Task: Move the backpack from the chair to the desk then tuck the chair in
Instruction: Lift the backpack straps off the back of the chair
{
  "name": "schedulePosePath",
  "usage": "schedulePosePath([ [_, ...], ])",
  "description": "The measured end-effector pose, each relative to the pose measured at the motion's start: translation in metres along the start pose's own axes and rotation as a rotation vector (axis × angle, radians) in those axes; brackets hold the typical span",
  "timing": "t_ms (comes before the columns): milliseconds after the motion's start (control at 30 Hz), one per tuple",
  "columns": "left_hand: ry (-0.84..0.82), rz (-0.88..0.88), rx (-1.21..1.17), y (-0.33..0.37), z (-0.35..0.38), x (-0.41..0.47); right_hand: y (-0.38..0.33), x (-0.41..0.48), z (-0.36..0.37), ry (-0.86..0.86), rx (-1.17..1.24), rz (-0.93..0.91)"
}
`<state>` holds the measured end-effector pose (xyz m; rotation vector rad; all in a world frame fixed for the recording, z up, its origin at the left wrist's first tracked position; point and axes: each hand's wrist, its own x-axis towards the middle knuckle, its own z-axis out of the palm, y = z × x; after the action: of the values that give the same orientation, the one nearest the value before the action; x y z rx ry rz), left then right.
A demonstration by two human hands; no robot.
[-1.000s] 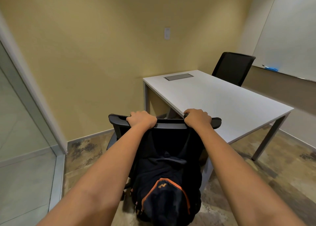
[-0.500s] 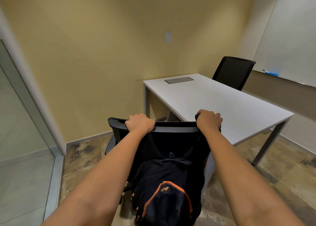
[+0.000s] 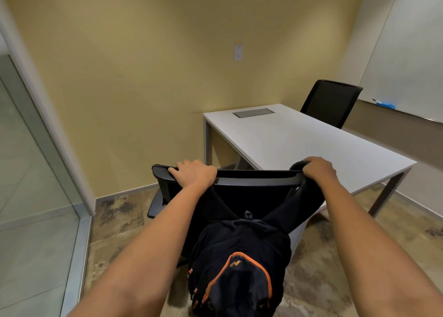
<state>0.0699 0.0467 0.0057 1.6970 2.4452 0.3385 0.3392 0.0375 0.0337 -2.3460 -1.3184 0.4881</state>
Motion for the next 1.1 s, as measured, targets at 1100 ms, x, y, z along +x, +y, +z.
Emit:
schedulePosePath([
  [1100, 0.065, -0.086, -0.424, -0.102, -0.039, 0.028, -0.046, -0.124, 0.138, 0.065, 0.408, 0.078],
])
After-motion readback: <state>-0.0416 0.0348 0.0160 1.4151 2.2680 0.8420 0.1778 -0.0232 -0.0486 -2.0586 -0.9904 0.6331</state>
